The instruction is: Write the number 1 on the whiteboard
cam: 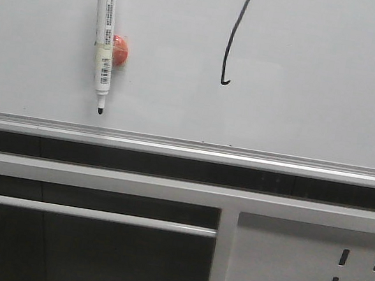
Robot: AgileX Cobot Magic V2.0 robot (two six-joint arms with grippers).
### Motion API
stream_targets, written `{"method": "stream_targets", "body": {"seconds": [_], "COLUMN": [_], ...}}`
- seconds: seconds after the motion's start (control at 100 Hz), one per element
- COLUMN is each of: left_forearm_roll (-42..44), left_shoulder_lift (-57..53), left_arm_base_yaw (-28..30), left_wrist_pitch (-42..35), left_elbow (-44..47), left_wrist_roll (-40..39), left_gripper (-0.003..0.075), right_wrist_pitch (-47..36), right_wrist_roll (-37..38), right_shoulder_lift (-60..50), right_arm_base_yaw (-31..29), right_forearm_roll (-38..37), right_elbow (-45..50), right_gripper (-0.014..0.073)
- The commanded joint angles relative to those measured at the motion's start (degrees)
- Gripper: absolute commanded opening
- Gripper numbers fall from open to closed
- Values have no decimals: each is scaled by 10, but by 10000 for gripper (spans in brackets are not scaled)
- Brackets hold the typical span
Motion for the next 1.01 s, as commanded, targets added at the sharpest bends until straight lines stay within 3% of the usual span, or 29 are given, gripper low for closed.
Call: {"method": "stream_targets", "body": {"seconds": [0.0, 1.0], "left_forearm_roll": [3, 3], "left_shoulder_lift": [-15, -15], "left_arm_base_yaw": [1, 1], "left_wrist_pitch": [-26, -26], "left_elbow": [12, 12], "left_wrist_roll": [-5, -5], "left_gripper": [-18, -18], "right_wrist_pitch": [-17, -15], "right_wrist_roll": [-29, -29], "right_shoulder_lift": [-11, -11], "right_arm_base_yaw": [-3, -3], "right_forearm_roll": [20, 32], "right_elbow": [16, 16], "right_gripper": [-76, -76]}}
